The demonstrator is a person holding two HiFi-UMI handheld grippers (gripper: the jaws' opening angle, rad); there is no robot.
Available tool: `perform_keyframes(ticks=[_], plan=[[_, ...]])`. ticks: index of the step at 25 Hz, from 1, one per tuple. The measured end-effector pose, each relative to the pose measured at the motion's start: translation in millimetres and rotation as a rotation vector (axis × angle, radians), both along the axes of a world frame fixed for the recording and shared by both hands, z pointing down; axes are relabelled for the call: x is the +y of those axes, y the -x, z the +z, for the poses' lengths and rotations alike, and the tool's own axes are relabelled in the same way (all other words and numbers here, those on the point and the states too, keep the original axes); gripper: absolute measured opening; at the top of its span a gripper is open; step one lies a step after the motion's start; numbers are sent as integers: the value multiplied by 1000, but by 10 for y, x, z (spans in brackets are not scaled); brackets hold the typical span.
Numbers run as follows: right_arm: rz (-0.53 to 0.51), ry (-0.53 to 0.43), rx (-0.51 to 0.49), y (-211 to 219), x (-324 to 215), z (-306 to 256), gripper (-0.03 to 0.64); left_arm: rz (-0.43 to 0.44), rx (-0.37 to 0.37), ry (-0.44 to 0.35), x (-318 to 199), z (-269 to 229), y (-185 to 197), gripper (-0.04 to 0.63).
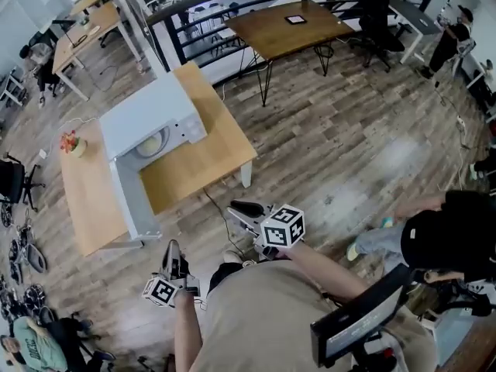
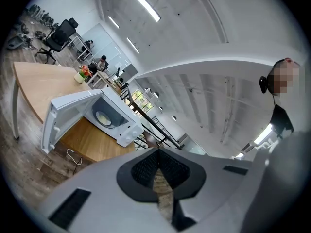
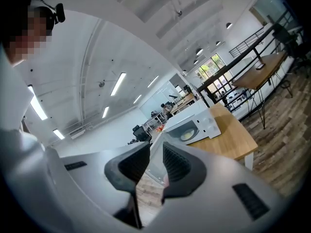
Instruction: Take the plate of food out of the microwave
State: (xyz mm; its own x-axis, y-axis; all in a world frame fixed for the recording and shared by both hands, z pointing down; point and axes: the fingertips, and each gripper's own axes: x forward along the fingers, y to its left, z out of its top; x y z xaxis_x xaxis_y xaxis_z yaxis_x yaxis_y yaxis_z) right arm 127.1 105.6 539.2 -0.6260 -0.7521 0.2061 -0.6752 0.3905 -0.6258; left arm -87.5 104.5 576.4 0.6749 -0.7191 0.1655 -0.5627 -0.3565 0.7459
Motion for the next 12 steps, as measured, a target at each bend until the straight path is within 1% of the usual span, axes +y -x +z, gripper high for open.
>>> perform_keyframes(ticks=[6, 9, 12], plan=[[-2, 33, 9, 403, -231, 76, 67, 57, -18, -70, -372, -111, 135, 2], [16, 39, 14, 485, -300, 97, 67, 94, -18, -84, -467, -75, 130, 2], [27, 41, 20, 539, -398, 125, 67, 111, -15, -97, -543, -53, 158, 2]])
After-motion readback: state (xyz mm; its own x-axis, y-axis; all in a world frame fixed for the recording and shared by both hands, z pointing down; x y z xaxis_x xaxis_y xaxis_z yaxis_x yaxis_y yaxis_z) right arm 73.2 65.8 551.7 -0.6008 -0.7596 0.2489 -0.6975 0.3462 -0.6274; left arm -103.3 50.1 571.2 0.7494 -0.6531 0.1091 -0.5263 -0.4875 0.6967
